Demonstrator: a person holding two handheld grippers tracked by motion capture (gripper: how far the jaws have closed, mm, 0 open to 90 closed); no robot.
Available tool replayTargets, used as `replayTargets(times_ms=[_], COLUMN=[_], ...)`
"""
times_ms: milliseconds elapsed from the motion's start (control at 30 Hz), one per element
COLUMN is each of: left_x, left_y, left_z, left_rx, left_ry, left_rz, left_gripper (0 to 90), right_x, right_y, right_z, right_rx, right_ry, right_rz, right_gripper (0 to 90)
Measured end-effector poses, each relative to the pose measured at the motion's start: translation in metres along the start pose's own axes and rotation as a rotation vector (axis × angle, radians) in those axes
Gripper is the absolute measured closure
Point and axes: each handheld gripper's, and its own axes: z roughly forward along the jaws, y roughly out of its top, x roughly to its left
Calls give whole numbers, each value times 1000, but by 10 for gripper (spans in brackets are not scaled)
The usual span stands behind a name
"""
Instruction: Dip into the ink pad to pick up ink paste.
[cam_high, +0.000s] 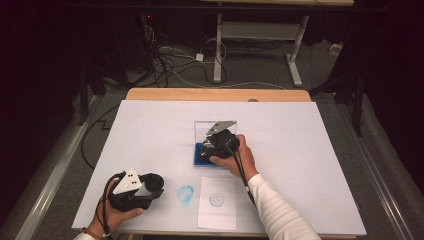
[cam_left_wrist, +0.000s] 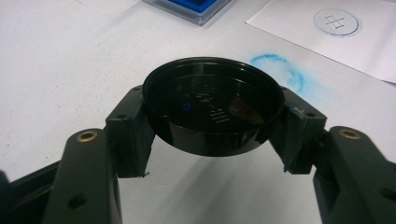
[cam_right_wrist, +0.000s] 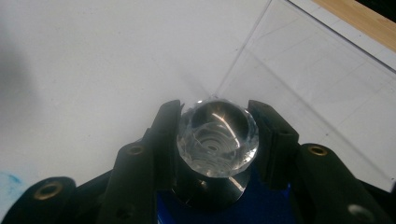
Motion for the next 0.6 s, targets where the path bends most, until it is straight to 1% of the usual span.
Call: replayTargets(times_ms=[133,233,400,500,600], left_x=[0,0,0,0,1], left_y=[0,0,0,1,0], left_z=[0,-1,-1,-1,0], left_rx=[1,-1,-4,-4,-1], left_ry=[3,3,6,7,5], left_rz=[2,2,2,5,2], left_gripper=[366,366,366,366,365], right_x=[-1,2,4,2,3], right_y=[0,0,0,1,2], right_z=[0,0,-1,-2,-4], right_rx=[0,6,13,19,23], right_ry=[1,-12,-22,-18,-23], right_rz=[2,-2,11,19,17], right_gripper=[575,576,576,576,576])
